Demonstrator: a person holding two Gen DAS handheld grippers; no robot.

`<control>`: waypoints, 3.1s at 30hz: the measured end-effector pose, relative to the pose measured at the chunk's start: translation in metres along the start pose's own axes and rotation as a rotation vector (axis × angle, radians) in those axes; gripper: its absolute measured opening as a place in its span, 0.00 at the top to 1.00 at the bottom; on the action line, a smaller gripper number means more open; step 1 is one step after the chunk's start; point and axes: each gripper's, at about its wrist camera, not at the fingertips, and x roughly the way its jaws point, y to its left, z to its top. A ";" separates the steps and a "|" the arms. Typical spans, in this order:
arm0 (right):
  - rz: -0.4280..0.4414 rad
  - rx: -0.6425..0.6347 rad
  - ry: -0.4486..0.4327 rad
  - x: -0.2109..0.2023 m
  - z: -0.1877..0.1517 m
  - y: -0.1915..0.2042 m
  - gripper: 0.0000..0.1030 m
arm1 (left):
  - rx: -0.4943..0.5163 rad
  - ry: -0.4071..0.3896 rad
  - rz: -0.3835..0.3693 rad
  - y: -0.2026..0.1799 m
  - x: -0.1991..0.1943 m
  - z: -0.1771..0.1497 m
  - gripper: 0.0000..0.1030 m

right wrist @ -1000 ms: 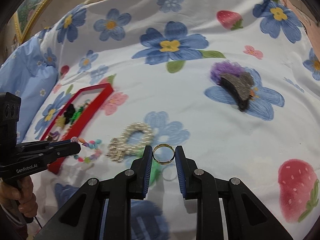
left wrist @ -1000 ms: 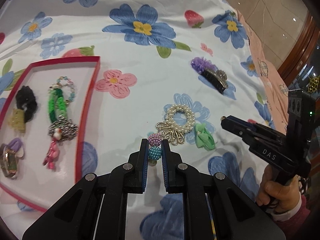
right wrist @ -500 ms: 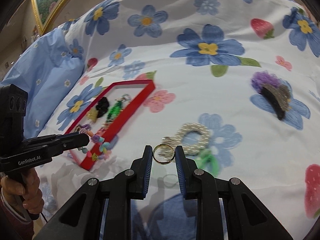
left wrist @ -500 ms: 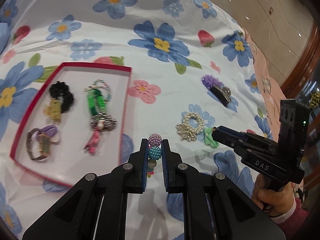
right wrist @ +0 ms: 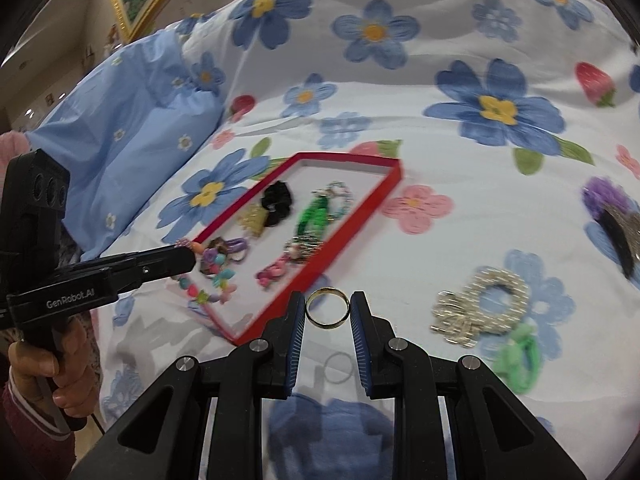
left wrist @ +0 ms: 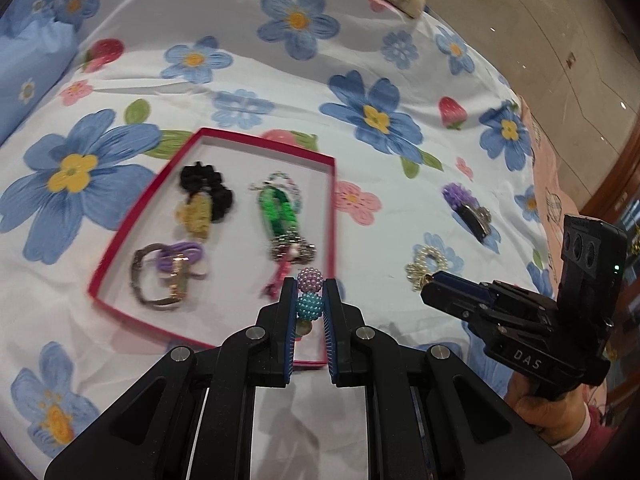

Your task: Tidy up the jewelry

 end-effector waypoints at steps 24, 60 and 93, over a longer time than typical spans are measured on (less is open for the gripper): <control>0.104 -0.126 0.119 0.071 0.013 0.063 0.77 | -0.113 0.034 0.065 0.068 0.014 -0.009 0.89; 0.085 -0.343 0.386 0.132 0.008 0.076 0.77 | -0.139 0.151 0.097 0.098 0.051 -0.012 0.89; 0.117 -0.258 0.293 0.109 0.009 0.067 0.68 | -0.193 0.082 0.100 0.094 0.020 -0.008 0.49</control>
